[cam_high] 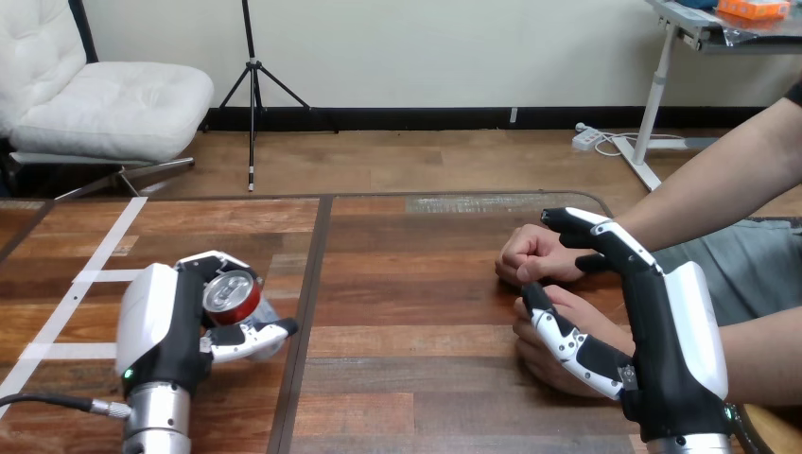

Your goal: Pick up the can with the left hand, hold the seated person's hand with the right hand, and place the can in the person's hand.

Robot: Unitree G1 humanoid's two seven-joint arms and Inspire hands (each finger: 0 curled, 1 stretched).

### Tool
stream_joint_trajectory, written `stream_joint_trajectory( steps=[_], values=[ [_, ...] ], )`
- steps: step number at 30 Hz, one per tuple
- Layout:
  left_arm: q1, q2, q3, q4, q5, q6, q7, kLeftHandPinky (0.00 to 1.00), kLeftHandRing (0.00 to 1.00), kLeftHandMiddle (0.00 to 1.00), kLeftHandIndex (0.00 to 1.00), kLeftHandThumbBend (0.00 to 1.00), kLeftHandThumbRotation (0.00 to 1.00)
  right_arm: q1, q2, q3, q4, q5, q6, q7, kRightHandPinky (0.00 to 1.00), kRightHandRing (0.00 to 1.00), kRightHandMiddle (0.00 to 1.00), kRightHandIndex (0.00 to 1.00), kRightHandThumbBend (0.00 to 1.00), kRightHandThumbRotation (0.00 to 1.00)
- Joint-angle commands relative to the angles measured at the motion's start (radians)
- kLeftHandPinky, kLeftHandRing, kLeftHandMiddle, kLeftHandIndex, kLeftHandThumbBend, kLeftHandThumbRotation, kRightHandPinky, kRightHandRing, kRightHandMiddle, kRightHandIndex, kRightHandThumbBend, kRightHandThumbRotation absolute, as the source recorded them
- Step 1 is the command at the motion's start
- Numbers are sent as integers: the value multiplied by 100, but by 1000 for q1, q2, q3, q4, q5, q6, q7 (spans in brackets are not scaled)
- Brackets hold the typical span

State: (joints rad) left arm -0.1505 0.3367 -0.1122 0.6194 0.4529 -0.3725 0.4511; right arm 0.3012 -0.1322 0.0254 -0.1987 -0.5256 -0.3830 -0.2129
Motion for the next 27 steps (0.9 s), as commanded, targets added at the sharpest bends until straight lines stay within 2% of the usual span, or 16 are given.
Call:
stream_joint_trajectory(
  steps=[1,9,14,20,27],
  values=[
    [-38,-2,6,-90,-3,-46,2,34,39,46,48,70,0,-58,-47,-26,-82,-40,30,23,71,78,79,78,49,1],
    [-21,-13,3,-132,-8,-56,-17,34,39,46,48,70,0,-65,-116,-49,-131,-127,82,74,73,79,80,79,53,1],
    [-13,-17,0,-147,-10,-75,-28,34,39,46,48,69,0,-74,-162,-62,-149,-148,108,118,76,81,81,80,58,1],
    [-1,-25,-1,-173,-7,-76,-40,34,39,46,48,69,0,-93,-225,-76,-168,-180,169,198,78,82,83,80,66,0],
    [8,-36,-4,-197,11,-67,-41,34,39,46,48,69,0,-114,-292,-81,-199,-222,262,325,78,82,83,80,74,0]
  ],
)
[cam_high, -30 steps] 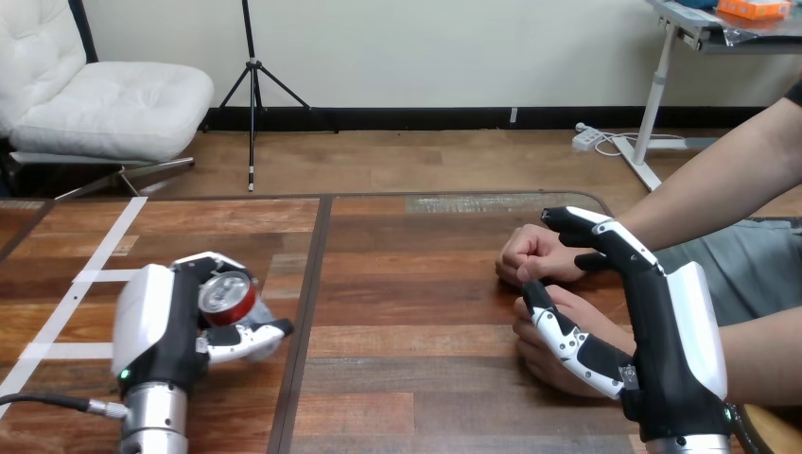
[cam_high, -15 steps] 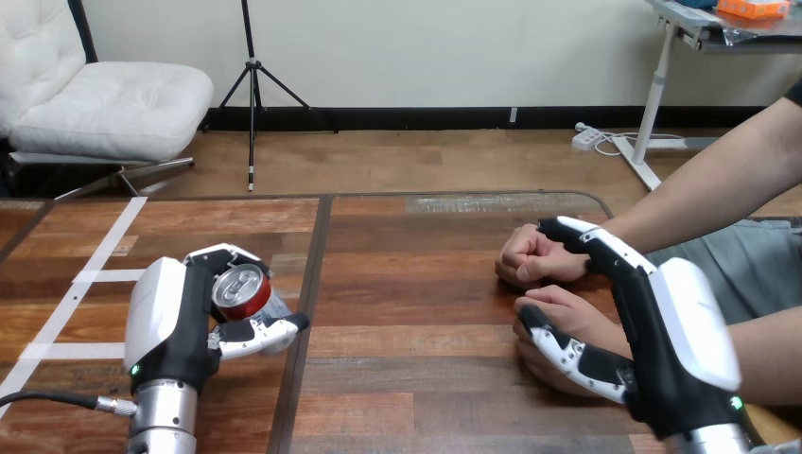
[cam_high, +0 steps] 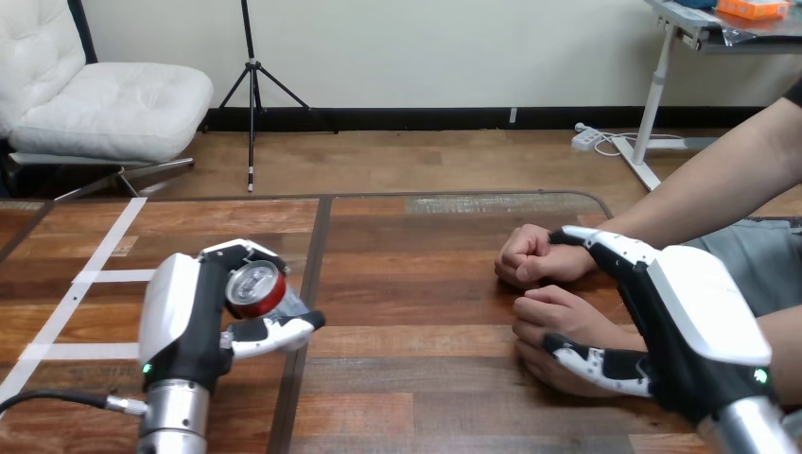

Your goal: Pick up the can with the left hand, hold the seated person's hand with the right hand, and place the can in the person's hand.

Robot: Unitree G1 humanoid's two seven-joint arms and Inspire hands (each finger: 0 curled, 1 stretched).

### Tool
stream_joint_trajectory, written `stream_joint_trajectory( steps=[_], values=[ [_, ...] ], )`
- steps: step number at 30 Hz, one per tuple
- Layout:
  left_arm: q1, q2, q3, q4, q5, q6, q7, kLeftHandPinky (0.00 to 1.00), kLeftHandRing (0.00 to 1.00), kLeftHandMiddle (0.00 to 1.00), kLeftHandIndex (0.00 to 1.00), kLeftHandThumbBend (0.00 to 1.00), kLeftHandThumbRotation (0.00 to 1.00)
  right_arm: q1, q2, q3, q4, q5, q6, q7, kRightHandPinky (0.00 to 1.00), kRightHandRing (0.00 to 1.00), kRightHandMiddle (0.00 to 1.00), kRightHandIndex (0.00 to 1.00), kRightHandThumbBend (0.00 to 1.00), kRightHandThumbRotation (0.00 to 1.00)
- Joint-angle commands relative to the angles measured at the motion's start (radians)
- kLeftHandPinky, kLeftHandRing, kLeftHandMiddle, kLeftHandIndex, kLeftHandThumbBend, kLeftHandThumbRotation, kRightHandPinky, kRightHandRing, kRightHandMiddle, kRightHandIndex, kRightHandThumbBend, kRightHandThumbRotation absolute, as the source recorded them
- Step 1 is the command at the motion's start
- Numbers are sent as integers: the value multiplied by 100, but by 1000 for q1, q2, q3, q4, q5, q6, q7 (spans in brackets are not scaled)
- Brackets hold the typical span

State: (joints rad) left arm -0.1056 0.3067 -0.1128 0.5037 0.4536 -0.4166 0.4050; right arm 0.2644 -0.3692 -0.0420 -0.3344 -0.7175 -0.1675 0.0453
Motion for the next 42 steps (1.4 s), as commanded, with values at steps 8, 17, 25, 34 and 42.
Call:
stream_joint_trajectory(
  steps=[8,17,25,34,42],
  values=[
    [-32,-16,-3,-90,14,-29,1,33,39,46,48,70,0,-102,-113,-5,-86,-105,126,174,79,81,83,79,82,0],
    [-29,-19,-9,-96,17,-34,3,33,39,46,48,70,0,-133,-162,9,-94,-178,182,269,79,81,83,79,85,1],
    [-30,-21,-11,-94,16,-39,2,33,39,46,48,70,0,-161,-192,19,-92,-215,219,347,79,81,82,79,88,1],
    [-32,-20,-12,-91,24,-42,3,33,39,46,48,69,0,-198,-217,43,-84,-271,259,436,78,80,82,79,88,3],
    [-32,-22,-8,-92,17,-41,-3,32,38,46,48,69,0,-221,-226,60,-67,-309,269,462,77,79,80,78,89,2]
  ],
)
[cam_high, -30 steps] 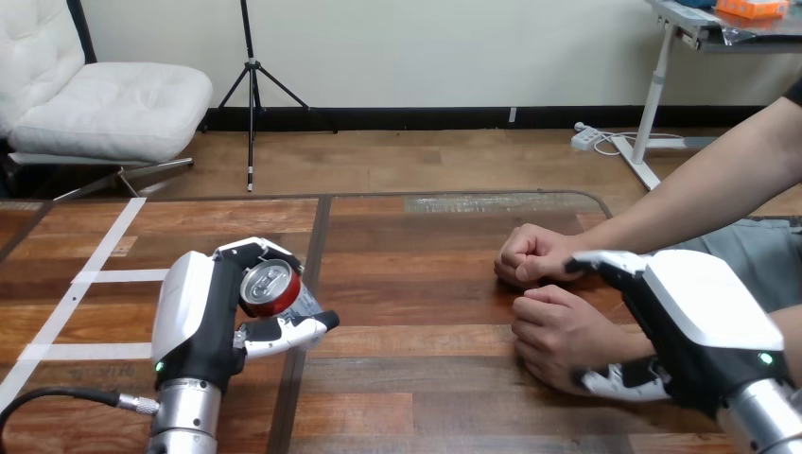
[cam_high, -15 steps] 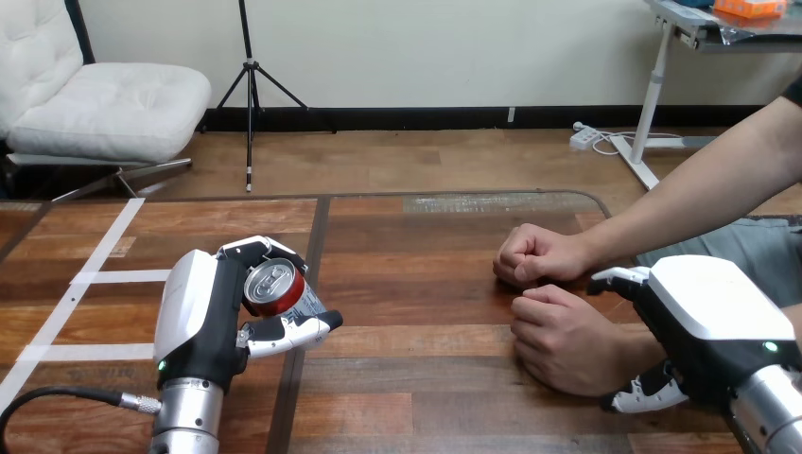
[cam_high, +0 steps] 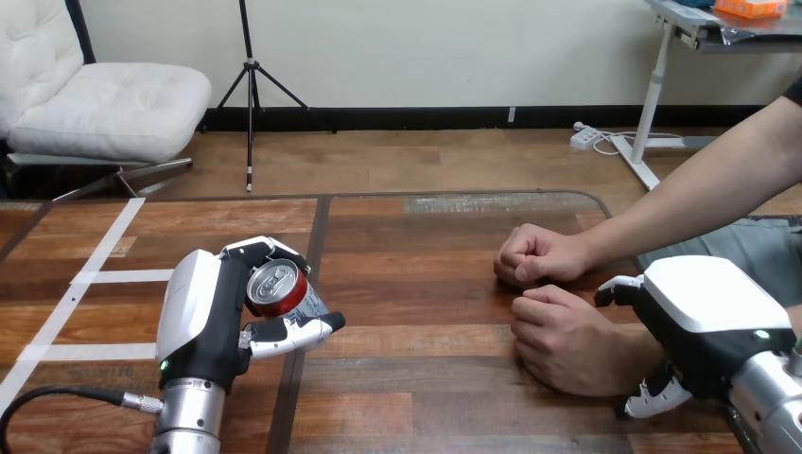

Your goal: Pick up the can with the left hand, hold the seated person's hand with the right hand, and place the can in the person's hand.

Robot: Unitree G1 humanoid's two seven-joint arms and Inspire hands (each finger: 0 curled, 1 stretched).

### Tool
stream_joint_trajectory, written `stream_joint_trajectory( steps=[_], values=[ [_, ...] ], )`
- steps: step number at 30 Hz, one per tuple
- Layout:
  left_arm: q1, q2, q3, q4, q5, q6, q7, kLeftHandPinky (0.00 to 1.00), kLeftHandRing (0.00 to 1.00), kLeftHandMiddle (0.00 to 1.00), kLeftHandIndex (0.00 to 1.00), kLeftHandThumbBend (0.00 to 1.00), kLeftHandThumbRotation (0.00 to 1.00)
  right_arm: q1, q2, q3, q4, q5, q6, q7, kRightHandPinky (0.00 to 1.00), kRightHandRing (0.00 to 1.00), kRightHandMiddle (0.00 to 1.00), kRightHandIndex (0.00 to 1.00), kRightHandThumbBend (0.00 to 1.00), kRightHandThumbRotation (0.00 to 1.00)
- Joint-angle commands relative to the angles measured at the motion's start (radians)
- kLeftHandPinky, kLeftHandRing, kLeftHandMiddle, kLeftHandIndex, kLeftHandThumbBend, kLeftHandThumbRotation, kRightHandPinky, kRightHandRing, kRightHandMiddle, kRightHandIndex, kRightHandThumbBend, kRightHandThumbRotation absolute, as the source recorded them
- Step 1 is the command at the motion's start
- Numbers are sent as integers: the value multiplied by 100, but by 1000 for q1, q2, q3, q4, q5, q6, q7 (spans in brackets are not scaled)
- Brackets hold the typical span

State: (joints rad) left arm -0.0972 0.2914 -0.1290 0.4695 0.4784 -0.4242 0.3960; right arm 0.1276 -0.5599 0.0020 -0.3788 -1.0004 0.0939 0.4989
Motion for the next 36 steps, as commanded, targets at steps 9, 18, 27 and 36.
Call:
stream_joint_trajectory(
  steps=[9,18,27,36],
  values=[
    [-42,-3,10,-49,-10,-38,6,32,38,46,48,69,0,-104,-36,29,-4,-65,13,27,78,79,80,78,89,2],
    [-39,-2,12,-49,-11,-32,3,32,39,46,48,69,0,-122,-39,44,18,-106,23,32,78,79,79,78,88,2],
    [-38,2,13,-46,-8,-30,5,32,39,46,48,69,0,-135,-30,56,26,-140,48,65,78,80,80,78,87,1],
    [-37,2,15,-43,-11,-34,7,32,39,46,48,68,0,-156,-32,80,36,-193,79,117,79,82,82,80,83,2]
  ],
)
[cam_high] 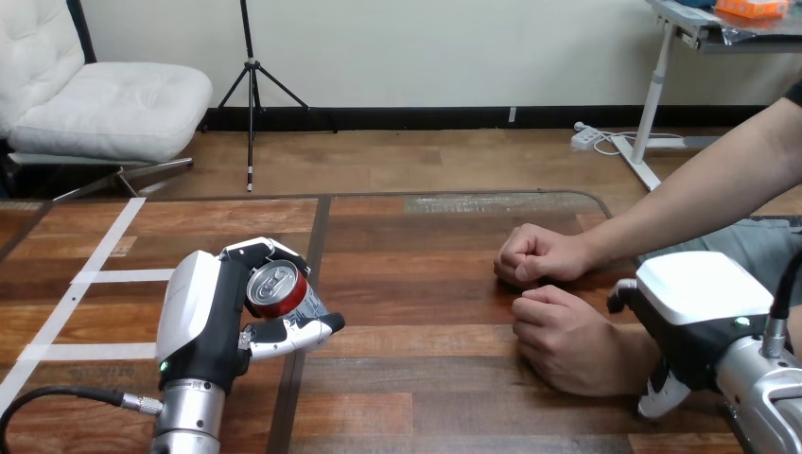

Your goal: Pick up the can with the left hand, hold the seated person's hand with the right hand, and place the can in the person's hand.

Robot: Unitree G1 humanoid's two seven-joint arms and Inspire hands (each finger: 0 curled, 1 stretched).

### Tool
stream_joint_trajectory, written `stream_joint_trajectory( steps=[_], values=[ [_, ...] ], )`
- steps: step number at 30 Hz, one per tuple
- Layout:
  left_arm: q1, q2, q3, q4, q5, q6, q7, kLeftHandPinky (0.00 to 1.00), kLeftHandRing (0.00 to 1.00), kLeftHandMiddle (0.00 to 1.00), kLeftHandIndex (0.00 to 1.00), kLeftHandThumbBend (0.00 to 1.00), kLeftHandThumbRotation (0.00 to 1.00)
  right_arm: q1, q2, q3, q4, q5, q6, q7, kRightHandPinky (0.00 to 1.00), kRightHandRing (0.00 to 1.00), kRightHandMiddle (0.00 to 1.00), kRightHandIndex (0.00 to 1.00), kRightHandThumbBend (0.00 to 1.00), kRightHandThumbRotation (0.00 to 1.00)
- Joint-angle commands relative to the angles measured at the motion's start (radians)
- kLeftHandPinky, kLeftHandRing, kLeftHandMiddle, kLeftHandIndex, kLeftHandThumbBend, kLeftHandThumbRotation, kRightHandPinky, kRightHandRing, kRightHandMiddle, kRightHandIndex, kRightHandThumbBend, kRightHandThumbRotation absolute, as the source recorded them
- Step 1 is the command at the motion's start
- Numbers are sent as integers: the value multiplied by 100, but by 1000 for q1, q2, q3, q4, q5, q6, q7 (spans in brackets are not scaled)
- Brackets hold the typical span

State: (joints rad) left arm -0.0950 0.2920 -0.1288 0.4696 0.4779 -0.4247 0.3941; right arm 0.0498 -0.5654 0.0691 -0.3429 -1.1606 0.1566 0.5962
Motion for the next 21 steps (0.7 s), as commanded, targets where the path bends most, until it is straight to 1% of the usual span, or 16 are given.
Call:
stream_joint_trajectory(
  steps=[1,7,11,21],
  values=[
    [-39,2,15,-42,-10,-34,9,32,39,46,48,69,0,-81,-26,15,1,-37,19,24,79,82,82,80,83,2],
    [-39,3,16,-39,-9,-36,12,33,39,46,48,69,0,-92,-24,25,16,-61,28,33,79,82,83,81,82,4],
    [-38,4,17,-40,-9,-34,11,33,39,46,48,69,0,-105,-23,32,30,-68,36,53,80,83,83,81,81,5],
    [-36,6,20,-44,-11,-29,9,33,39,46,48,68,0,-119,-28,39,50,-68,41,68,79,82,83,81,79,6]
  ],
)
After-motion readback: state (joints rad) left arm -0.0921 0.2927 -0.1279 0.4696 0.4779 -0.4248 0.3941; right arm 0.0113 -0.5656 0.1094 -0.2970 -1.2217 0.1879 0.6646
